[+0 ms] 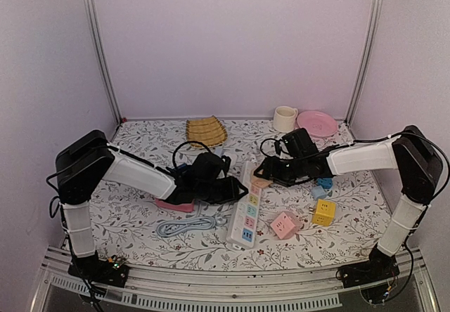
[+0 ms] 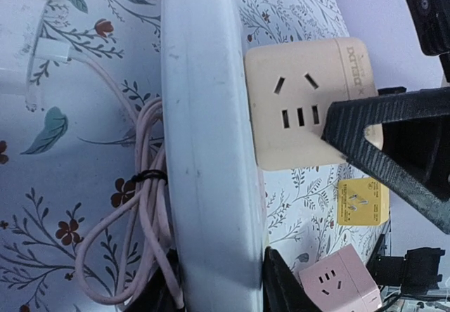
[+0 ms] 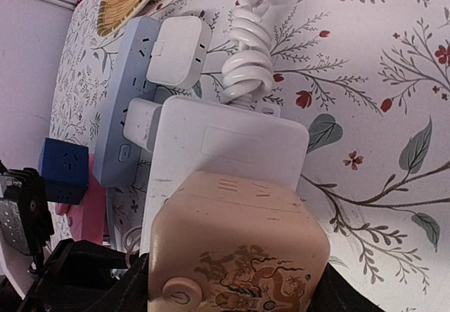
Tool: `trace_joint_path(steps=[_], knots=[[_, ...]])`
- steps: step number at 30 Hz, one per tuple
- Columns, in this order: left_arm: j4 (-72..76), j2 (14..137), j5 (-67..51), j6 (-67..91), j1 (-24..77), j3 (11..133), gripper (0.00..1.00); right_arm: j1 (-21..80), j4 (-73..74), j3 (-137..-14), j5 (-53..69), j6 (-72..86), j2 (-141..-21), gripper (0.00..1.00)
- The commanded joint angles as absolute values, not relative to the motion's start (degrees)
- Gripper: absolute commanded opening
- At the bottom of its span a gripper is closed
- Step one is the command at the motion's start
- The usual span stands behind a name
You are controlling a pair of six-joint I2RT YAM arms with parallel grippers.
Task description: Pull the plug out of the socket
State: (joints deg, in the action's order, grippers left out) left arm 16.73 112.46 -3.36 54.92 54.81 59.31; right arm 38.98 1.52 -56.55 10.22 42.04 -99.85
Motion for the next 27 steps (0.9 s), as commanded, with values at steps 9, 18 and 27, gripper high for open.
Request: trace_joint_path(steps=[9, 18, 27], knots=[[10.36, 117.58, -6.59, 51.09, 55.66, 60.31, 0.36, 39.2, -7.6, -54.7, 15.72, 41.57, -100.39, 0.16], [12.8, 118.58, -14.5, 52.35, 54.06, 60.06, 0.61, 40.28, -11.38, -54.1, 16.01, 36.81, -95.88, 0.09], [19.4, 118.33, -19.0, 57.77, 52.46, 58.62, 0.25, 40.98, -14.59, -52.68, 16.99, 37.41, -93.48, 0.07]])
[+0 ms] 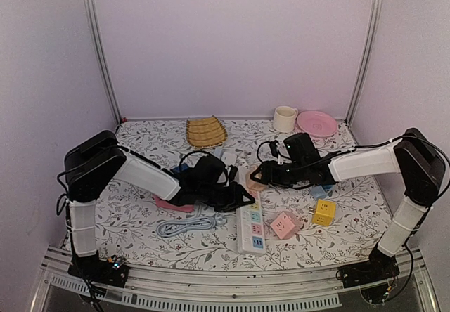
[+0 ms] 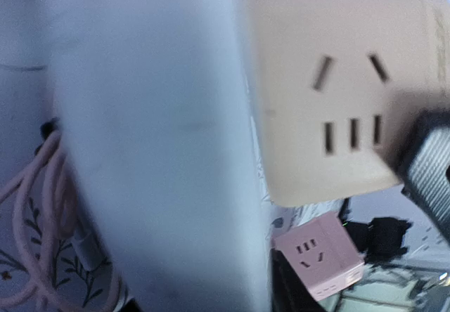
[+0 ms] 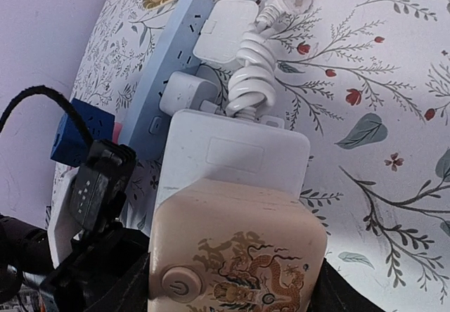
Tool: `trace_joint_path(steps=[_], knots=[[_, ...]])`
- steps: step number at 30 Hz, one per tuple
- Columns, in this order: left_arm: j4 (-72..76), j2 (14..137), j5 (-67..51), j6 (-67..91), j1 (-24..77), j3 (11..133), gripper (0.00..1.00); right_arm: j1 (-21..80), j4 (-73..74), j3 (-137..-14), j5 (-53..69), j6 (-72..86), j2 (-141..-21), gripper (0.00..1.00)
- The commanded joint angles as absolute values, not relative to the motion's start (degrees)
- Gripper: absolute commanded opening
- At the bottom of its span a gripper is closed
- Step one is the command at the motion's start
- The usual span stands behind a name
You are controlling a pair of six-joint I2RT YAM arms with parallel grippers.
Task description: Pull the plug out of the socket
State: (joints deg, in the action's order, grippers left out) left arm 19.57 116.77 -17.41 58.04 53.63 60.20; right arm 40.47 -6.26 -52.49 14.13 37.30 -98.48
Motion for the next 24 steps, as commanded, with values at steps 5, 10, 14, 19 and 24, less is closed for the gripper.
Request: trace_joint_path(steps=[5, 10, 14, 19, 24], knots=[[17.81, 117.45, -16.47, 57.18, 52.04, 58.71, 0.0, 40.96, -13.88, -51.51, 15.55, 37.44, -90.67, 0.06], [15.97, 117.07, -13.05, 56.68, 51.81, 57.43, 0.0, 40.96, -12.39, -50.59, 14.54, 37.66, -87.12, 0.05], [16.39, 117.8, -12.47, 57.04, 51.24, 56.46, 0.0, 40.96, -11.96, -49.01, 12.46, 37.49, -83.61, 0.05], [15.8, 118.48, -12.01, 56.73, 50.98, 56.99, 0.0, 40.96, -8.97, -48.87, 10.04, 35.48, -81.91, 0.05], [14.17, 120.04, -12.19, 55.96, 50.83, 59.45, 0.0, 41.98, -5.2, -49.91, 6.34, 33.39, -80.86, 0.05]])
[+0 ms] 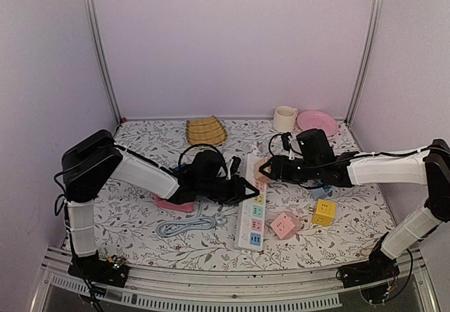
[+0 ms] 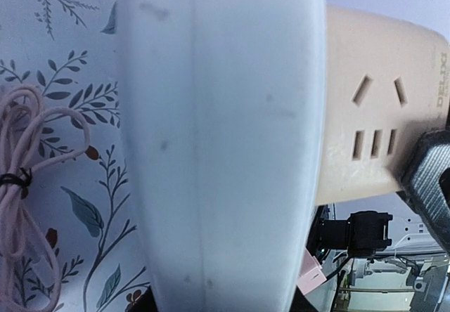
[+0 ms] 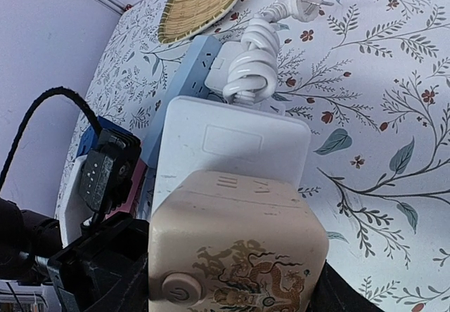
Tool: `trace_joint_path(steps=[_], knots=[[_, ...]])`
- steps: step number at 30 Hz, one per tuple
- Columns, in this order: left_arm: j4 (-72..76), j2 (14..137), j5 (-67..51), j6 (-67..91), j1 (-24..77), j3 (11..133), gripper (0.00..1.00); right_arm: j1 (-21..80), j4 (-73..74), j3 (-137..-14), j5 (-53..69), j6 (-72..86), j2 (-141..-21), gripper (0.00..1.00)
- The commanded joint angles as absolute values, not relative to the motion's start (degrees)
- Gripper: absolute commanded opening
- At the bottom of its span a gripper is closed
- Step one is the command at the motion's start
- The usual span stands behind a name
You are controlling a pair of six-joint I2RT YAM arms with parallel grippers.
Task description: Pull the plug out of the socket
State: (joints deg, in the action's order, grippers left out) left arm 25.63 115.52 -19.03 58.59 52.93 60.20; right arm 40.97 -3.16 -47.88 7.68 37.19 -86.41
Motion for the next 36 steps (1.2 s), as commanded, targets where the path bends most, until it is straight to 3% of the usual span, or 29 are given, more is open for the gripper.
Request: trace_joint_path(steps=[1, 13, 23, 29, 36], knots=[[14.03, 120.36, -12.24, 55.76, 50.85, 60.01, 0.0, 42.44, -4.14, -50.49, 5.51, 32.87, -80.71, 0.05], [12.04, 122.29, -12.6, 54.98, 50.57, 64.33, 0.0, 46.59, 3.84, -55.64, 0.2, 27.04, -82.36, 0.05], [11.65, 122.56, -12.15, 54.18, 50.58, 65.34, 0.0, 39.44, 2.76, -51.96, 11.02, 30.58, -80.49, 0.05], [11.6, 123.72, -11.81, 54.64, 51.07, 67.43, 0.0, 45.57, 7.48, -56.56, 1.07, 28.32, -82.56, 0.04], [10.72, 123.93, -11.4, 54.29, 50.98, 68.44, 0.0, 45.45, 8.26, -54.05, -5.82, 26.68, -79.79, 0.04]])
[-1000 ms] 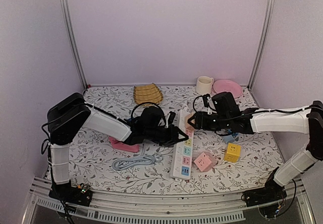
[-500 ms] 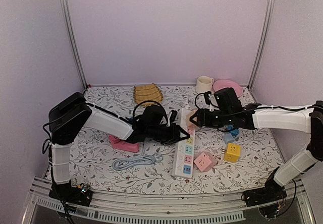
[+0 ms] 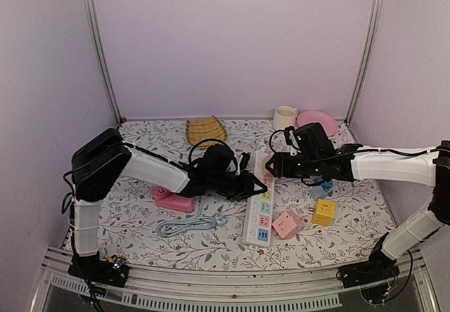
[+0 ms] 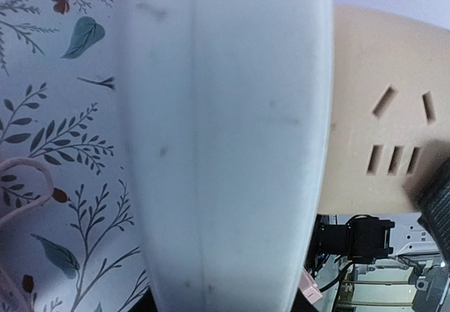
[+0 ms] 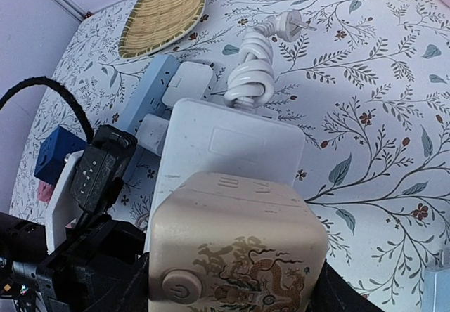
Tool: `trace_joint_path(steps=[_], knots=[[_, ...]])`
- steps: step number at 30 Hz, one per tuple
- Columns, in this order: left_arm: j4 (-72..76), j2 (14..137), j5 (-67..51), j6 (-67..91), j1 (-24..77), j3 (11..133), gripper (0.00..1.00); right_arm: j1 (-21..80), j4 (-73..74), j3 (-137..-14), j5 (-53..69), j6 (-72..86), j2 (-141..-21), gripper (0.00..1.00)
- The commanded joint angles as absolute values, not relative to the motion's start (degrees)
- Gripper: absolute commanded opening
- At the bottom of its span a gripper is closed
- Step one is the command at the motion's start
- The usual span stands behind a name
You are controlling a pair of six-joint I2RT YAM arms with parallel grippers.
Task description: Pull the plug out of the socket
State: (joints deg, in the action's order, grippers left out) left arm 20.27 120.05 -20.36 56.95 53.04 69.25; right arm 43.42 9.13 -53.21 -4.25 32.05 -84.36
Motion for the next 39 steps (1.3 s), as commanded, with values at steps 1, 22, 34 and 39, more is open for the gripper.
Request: trace_joint_path(steps=[1, 22, 34, 39], knots=[[10.5, 124.0, -11.28, 54.19, 50.87, 68.69, 0.0, 45.18, 8.53, -53.6, -5.92, 26.36, -79.57, 0.04], [8.23, 127.27, -11.55, 54.84, 50.39, 72.87, 0.0, 36.18, 4.44, -47.22, 8.36, 26.66, -74.87, 0.04], [7.56, 128.5, -11.12, 54.59, 50.31, 73.16, 0.0, 35.83, 7.03, -46.56, 6.12, 26.93, -72.1, 0.04], [7.9, 129.09, -12.12, 54.0, 50.35, 74.43, 0.0, 32.97, 7.04, -45.86, 8.35, 27.89, -73.55, 0.04]])
